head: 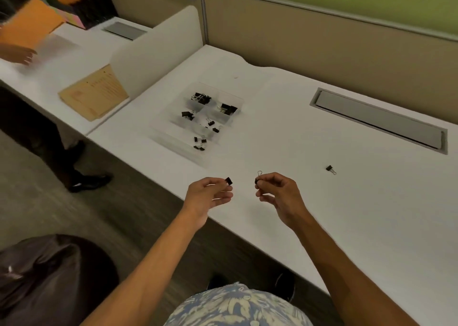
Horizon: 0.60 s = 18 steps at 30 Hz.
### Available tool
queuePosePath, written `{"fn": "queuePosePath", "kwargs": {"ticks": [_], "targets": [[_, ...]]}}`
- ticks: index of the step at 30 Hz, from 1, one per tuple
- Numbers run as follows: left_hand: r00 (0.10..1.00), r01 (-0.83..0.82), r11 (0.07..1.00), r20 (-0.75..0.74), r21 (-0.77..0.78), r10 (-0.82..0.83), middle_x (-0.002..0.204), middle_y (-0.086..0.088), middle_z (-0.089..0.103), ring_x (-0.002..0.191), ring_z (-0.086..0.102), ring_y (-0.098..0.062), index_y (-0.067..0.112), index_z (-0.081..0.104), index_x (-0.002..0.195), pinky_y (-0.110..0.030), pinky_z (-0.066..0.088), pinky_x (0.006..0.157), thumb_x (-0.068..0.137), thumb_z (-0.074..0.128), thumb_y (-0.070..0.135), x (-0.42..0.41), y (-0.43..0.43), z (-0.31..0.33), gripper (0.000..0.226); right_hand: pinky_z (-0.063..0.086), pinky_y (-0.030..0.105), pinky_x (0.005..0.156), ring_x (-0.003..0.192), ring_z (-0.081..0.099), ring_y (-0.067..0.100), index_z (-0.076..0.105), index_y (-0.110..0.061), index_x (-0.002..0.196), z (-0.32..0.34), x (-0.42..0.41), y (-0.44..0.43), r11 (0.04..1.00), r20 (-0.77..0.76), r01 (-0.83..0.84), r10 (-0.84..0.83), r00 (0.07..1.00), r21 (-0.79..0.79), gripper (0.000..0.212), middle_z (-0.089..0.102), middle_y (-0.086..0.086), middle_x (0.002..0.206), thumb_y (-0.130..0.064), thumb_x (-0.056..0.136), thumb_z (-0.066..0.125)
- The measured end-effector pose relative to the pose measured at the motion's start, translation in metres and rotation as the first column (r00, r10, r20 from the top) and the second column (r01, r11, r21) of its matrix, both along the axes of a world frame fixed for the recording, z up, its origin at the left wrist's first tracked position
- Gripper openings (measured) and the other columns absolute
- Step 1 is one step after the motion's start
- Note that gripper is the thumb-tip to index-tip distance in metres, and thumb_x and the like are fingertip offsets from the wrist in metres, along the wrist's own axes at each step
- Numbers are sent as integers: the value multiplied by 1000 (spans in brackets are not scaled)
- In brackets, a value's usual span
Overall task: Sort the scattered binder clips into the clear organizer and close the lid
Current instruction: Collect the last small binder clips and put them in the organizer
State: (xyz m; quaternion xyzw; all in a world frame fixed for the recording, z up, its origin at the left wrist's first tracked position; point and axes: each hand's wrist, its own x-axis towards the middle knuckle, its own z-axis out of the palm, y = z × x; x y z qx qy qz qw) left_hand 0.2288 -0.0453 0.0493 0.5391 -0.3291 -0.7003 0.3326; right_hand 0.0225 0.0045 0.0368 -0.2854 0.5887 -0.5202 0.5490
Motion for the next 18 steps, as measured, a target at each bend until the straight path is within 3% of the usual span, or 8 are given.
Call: {"fn": "queuePosePath", "kwargs": {"ticks": [12,18], "targets": [[997,-62,995,35,-79,65,87,-14,68,74,66,-20,-2,70,99,-30,57,73,84,72,3,90,-64,11,16,55,32,64,69,64,26,68,4,95,7,87,-68,1000,-34,-8,9,999,11,10,71,13,84,-1,86,69],[994,-101,992,-60,-81,96,99,-28,71,90,72,-38,-2,58,103,-42,59,85,93,57,-2,94,-113,16,9,56,34,65,72,69,33,62,11,96,3,96,-116,999,-41,21,-23,999,-33,16,71,23,91,5,83,68]]}}
